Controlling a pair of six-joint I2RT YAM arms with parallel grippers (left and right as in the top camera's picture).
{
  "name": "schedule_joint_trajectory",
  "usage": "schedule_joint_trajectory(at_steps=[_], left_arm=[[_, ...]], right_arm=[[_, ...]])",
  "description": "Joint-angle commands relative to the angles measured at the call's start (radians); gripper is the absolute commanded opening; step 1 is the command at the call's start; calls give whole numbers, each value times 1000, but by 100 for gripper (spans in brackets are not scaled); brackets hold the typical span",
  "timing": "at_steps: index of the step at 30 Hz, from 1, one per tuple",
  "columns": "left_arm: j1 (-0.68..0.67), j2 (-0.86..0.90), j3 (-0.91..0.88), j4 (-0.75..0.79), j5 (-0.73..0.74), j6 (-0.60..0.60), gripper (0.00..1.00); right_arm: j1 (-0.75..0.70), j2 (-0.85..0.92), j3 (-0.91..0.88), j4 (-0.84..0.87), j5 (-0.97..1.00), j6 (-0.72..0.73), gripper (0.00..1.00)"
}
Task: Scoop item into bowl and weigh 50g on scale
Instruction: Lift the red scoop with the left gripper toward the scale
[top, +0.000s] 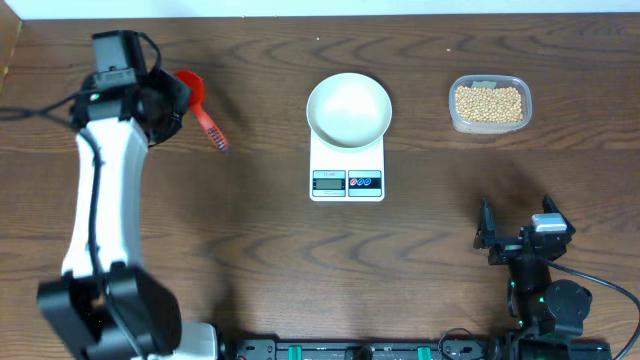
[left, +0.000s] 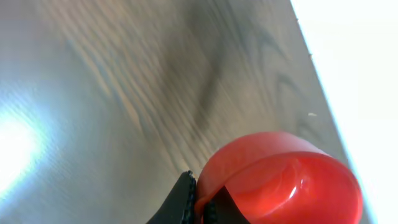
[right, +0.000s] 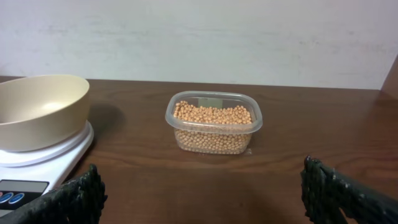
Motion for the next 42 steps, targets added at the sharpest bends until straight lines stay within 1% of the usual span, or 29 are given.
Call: schedule_joint_trajectory(at_steps=[1,5,10,15,21,23,26,29,32,35,38,39,42], left_arm=[[-11,-35,13,-50,89,-253,7],[-50,-49,13,-118,148,-387,7],[-125,-48,12,-172,204,-480,7],[-225,-48,12,-172,219,-529,7],[-316,-48,12,-170,214,-577,7],[-335,-48,12,-169,208,-587,7],[-361,-47,12,-166,207,-603,7],[-387,-47,12,-151,187,-629,7],[-415,-47,12,-126,140,-653,7],[-437,-47,12,-105,127,-670,7],[-452,-47,12,-63,122,-675,7],[-458,-47,12,-53,113,-689,7],[-481,-47,12,-24,48,-746,8]], right_arm=[[8,-5,-3,-2,0,-5,99],[8,-5,-3,-2,0,-5,99],[8,-5,-3,-2,1,-5,99],[8,-5,-3,-2,4,-5,99],[8,-5,-3,19,-45,20,99],[8,-5,-3,71,-113,69,99],[8,0,-3,160,-288,163,99],[8,31,-3,227,-331,320,99],[8,97,15,314,-393,422,99],[8,203,81,365,-448,491,99],[8,370,212,363,-558,517,99],[8,409,243,363,-587,522,99],[8,597,402,364,-739,543,99]])
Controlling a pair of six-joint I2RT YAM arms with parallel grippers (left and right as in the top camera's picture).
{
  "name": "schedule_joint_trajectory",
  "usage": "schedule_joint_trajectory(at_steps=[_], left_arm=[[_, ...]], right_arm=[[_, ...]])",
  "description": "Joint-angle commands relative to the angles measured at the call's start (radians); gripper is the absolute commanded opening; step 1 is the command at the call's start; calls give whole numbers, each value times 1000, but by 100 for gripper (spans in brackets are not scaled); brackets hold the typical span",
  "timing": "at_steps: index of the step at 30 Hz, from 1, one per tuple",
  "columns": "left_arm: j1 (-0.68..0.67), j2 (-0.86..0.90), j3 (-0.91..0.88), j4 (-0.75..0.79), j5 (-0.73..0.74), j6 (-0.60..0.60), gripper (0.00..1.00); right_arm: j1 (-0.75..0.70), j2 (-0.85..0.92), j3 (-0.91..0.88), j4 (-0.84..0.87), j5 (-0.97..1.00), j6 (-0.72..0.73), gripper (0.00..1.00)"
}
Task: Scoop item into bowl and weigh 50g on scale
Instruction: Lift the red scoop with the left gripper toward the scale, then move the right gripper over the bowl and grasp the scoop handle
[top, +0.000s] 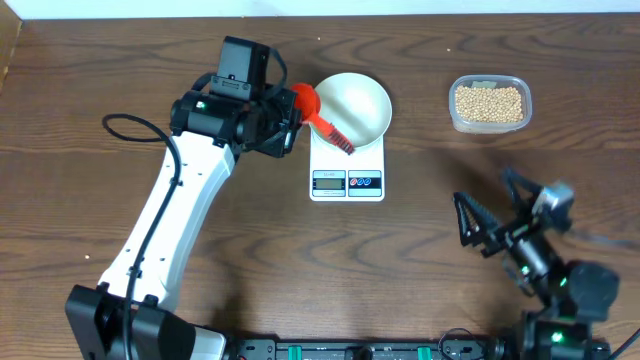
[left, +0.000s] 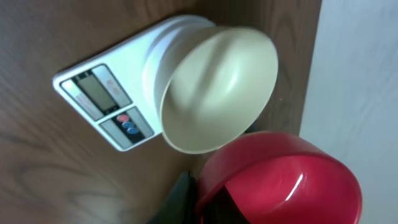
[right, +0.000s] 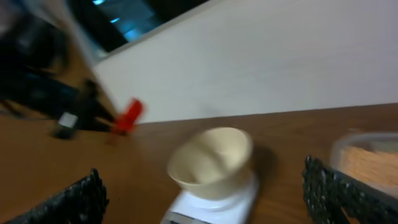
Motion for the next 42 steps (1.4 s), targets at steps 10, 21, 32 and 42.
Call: schedule_joint_trajectory(at_steps=[10,21,32,42], left_arm=[[-69,-4,13,82,-145,-188,7],[-69,-4,13,82,-153,-296,7],[-71,-4,9,17,-111,-322,7],[-71,-4,9,-2,-38,-322,7]], right_arm=[[159,639,538,4,-311,103,99],[377,950,653,62,-148,103,99],[441,1012,653,112,-109,163,45],[510,1013,653,113,-108,158,34]])
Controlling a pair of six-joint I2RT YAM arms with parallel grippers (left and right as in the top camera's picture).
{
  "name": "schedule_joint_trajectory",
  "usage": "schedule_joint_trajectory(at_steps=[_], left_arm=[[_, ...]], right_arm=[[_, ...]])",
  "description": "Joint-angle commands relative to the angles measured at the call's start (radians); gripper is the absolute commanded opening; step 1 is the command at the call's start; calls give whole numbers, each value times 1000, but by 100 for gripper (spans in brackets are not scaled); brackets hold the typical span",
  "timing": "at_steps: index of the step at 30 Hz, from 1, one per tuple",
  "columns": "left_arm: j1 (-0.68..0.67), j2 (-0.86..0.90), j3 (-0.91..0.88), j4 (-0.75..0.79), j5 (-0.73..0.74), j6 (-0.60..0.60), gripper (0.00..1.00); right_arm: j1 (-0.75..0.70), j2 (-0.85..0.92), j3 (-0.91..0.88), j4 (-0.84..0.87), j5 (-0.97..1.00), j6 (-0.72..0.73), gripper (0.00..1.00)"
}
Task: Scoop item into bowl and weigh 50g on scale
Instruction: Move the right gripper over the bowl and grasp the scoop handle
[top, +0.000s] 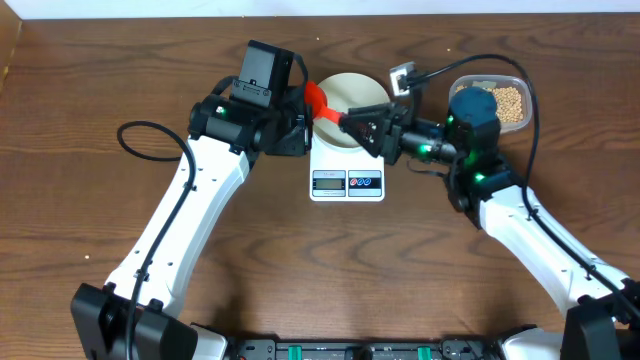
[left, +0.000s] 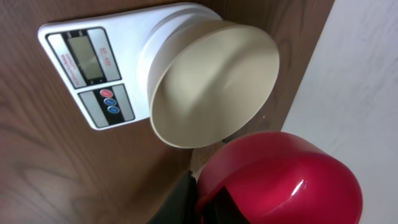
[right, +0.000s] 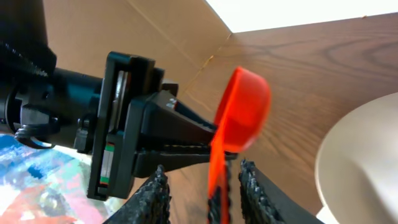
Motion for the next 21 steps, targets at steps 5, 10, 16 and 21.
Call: schedule_joint_trajectory(at_steps=[5,10,16,21], left_arm=[[-1,-4,9,-23,27,-8,7],[-1,-4,9,-23,27,-8,7],[-1,-4,9,-23,27,-8,7],[-1,-4,9,-24,26,16,66]], right_arm=[[14,8,24,2,2,-1,17],[16,8,24,2,-18,-1,12],[16,9,24,1,-25,-1,1],[8,9,24,1,-21,-1,1]])
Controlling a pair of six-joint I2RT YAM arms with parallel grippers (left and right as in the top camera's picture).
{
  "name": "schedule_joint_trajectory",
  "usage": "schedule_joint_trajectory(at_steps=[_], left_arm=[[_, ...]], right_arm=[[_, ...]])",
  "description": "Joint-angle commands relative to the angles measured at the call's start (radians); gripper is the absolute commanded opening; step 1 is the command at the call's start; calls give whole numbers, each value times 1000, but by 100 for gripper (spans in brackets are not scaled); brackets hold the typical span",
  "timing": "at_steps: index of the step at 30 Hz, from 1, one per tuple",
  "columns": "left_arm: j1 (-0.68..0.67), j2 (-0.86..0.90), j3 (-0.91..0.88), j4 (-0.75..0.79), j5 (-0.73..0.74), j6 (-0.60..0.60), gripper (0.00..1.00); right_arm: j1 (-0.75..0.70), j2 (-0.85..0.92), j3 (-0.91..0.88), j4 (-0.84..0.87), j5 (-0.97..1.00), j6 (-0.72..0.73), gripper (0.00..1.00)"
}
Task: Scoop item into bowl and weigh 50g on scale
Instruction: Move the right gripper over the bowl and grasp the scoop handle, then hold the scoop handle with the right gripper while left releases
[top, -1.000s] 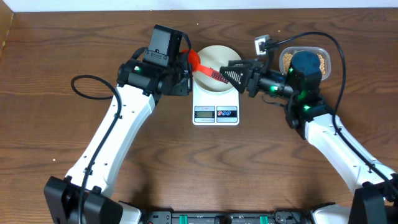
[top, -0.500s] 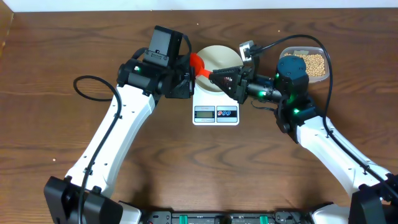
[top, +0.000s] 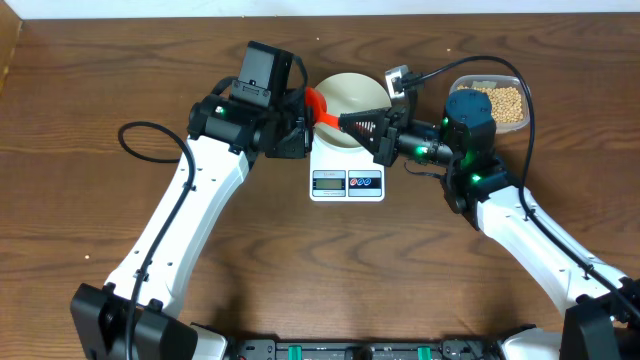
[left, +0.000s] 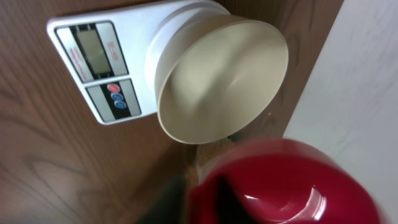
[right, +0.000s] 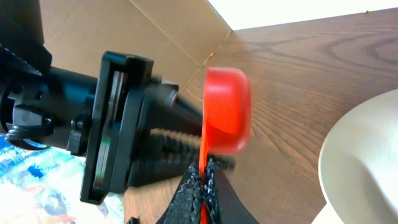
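Observation:
The red scoop (top: 318, 103) hangs between both arms at the left rim of the cream bowl (top: 356, 90), which stands on the white scale (top: 347, 182). My right gripper (top: 352, 122) is shut on the scoop's thin handle; in the right wrist view its fingers (right: 203, 177) pinch that handle below the cup (right: 227, 109). My left gripper (top: 303, 118) is at the cup's other side. In the left wrist view the scoop (left: 273, 186) and the fingers are blurred, so the left grip is unclear. The soybean tub (top: 503, 101) sits far right.
The right arm reaches across in front of the tub toward the bowl. The left arm runs from the near left edge up to the scale. A black rail lines the table's near edge (top: 360, 350). The scale's display and buttons (left: 99, 68) face the near side.
My right gripper's fingers, which stood apart on either side of the scoop's handle, are now shut on it. The scoop has turned slightly and looks blurred in the left wrist view.
My left gripper first held the scoop at the far left of the table while the right arm rested at the near right. Then the left had brought it to the bowl. The right gripper then stood open around the handle, and now it is shut on it.

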Motion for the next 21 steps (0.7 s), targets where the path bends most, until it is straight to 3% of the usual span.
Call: schedule_joint_trajectory(at_steps=[1,3,8,12,16,18,21], left_arm=[[-2,-4,9,-9,0,24,78],[-1,-4,9,-25,-1,25,87],[-2,-4,9,-79,-96,86,87],[-1,-4,9,-77,-251,362,87],[0,-4,9,-12,-311,785,87],[1,-5,9,4,-312,933,87],[0,-6,9,10,-311,998,87]], right_arm=[[-6,5,24,4,-27,-4,1],[-19,5,24,4,-27,-4,1],[-73,5,24,4,-19,-3,1],[-141,5,24,4,-12,18,1],[-227,4,25,-28,-1,37,2],[-265,2,25,-46,3,39,1],[-296,1,25,-65,-2,42,2]])
